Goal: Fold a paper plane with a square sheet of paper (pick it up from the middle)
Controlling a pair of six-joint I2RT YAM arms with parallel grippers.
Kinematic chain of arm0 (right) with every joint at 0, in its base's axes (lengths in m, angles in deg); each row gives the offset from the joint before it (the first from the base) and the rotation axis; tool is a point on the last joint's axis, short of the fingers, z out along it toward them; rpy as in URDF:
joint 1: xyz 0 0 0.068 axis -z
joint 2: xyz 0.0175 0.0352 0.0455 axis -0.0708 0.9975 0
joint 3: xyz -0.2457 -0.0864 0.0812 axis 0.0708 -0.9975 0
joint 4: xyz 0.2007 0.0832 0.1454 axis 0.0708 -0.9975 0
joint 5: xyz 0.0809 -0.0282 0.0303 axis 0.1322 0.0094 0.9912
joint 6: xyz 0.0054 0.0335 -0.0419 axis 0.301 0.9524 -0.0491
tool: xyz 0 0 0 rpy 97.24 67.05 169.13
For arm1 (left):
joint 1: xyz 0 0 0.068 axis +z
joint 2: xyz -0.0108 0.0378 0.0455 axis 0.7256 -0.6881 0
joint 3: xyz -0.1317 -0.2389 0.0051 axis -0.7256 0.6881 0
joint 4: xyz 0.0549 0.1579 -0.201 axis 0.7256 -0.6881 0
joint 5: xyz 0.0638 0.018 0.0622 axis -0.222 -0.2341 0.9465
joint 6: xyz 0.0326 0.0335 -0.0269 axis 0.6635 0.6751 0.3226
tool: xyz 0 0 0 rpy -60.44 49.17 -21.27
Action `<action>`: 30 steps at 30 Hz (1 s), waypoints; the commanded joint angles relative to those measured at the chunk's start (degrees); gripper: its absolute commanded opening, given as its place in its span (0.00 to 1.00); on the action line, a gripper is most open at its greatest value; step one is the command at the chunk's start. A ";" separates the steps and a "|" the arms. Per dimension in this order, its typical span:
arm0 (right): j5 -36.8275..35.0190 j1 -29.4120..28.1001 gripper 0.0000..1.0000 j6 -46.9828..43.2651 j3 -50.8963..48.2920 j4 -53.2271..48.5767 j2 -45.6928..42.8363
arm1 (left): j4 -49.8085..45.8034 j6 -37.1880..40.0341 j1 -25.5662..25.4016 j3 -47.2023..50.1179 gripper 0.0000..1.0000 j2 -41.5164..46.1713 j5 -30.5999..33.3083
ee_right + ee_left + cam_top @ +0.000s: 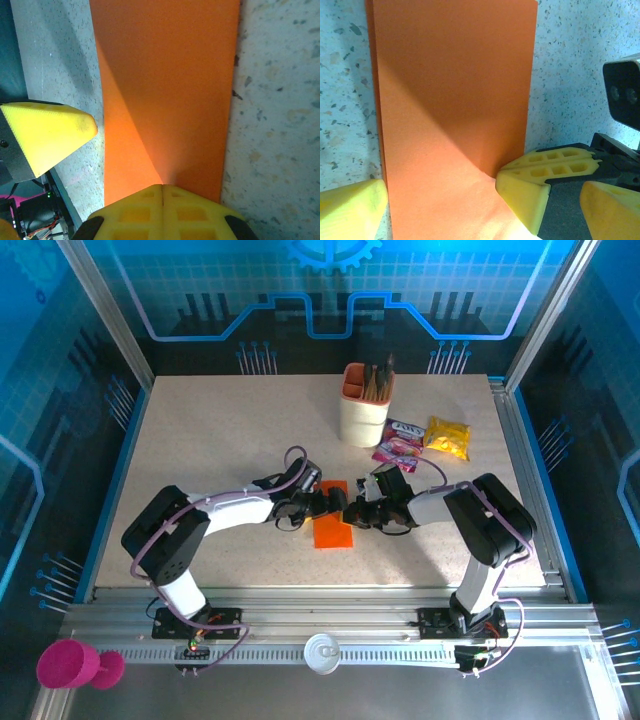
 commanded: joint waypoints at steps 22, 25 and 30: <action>-1.56 1.23 0.00 -0.59 -3.44 -1.30 3.54 | -1.98 -0.94 -1.53 -2.57 1.00 -3.25 5.35; -1.14 1.51 0.00 -0.32 -3.84 -0.66 3.89 | -1.89 -0.83 -1.58 -2.92 1.00 -3.76 5.46; -0.71 1.69 0.00 -0.02 -4.40 0.02 4.34 | -2.53 -0.77 -1.58 -3.37 1.00 -4.06 5.75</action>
